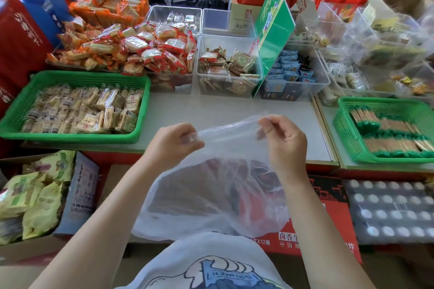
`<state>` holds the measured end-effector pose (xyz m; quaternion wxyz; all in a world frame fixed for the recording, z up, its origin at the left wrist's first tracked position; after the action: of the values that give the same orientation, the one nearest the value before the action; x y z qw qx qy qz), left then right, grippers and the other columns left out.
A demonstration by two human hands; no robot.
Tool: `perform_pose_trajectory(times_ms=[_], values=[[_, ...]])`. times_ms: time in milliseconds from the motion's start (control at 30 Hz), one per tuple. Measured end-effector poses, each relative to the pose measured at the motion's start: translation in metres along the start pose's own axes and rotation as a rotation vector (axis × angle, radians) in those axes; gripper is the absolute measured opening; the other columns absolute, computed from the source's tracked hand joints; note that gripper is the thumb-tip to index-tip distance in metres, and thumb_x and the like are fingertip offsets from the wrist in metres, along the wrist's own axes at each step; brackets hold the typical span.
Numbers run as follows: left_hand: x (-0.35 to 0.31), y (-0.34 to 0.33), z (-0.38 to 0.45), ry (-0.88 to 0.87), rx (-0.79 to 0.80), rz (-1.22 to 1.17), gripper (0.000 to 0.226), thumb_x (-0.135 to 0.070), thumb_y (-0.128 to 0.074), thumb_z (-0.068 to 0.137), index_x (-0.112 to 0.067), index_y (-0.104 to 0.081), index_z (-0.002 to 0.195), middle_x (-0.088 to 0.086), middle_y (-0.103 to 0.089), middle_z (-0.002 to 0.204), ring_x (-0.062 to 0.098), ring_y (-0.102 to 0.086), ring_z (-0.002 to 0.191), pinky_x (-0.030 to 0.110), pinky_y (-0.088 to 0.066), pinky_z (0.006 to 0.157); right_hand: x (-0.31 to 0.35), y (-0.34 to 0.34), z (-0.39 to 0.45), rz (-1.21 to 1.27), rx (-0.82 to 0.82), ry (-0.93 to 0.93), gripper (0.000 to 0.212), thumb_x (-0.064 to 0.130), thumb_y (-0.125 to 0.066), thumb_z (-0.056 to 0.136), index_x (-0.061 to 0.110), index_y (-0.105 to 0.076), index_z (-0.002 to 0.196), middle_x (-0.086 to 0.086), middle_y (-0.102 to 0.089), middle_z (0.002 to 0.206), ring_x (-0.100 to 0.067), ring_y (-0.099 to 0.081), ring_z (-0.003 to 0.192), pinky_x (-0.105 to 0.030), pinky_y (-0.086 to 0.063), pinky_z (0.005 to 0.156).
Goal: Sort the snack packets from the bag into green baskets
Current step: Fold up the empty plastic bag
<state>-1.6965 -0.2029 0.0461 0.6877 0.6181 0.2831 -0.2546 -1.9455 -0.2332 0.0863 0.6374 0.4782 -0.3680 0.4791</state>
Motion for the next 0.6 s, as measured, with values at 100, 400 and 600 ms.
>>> perform_pose_trajectory(times_ms=[100, 400, 600], values=[[0.008, 0.002, 0.001, -0.001, 0.082, 0.127, 0.021, -0.033, -0.081, 0.081, -0.026, -0.065, 0.093, -0.008, -0.057, 0.087, 0.019, -0.058, 0.085, 0.032, -0.045, 0.076, -0.010, 0.003, 0.000, -0.031, -0.012, -0.024, 0.014, 0.020, -0.058, 0.102, 0.014, -0.065, 0.091, -0.001, -0.069, 0.074, -0.016, -0.067, 0.073, -0.030, -0.055, 0.076], [-0.062, -0.014, 0.002, -0.178, -0.012, -0.286, 0.017, -0.017, -0.085, 0.078, -0.021, -0.072, 0.089, -0.005, -0.066, 0.073, 0.007, -0.058, 0.062, 0.015, -0.046, 0.062, 0.000, -0.024, -0.004, -0.005, 0.154, -0.002, 0.014, 0.018, -0.057, 0.102, 0.010, -0.068, 0.103, 0.003, -0.070, 0.091, -0.011, -0.066, 0.088, -0.024, -0.053, 0.081], [-0.052, -0.027, 0.001, -0.152, 0.065, -0.200, 0.036, -0.032, -0.081, 0.079, -0.030, -0.068, 0.112, -0.014, -0.063, 0.091, 0.011, -0.059, 0.068, 0.023, -0.049, 0.066, 0.000, -0.027, -0.005, 0.010, 0.217, -0.029, 0.016, 0.022, -0.052, 0.104, 0.011, -0.063, 0.102, -0.003, -0.068, 0.088, -0.020, -0.068, 0.083, -0.028, -0.054, 0.075]])
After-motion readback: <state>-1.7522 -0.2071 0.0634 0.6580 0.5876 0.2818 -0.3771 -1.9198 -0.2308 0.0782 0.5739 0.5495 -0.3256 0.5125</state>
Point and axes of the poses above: each hand's wrist, its own z-axis towards the middle knuckle, its own y-axis out of the back of the hand, x = y × z, the point moved 6 cm from there along z, towards the middle knuckle
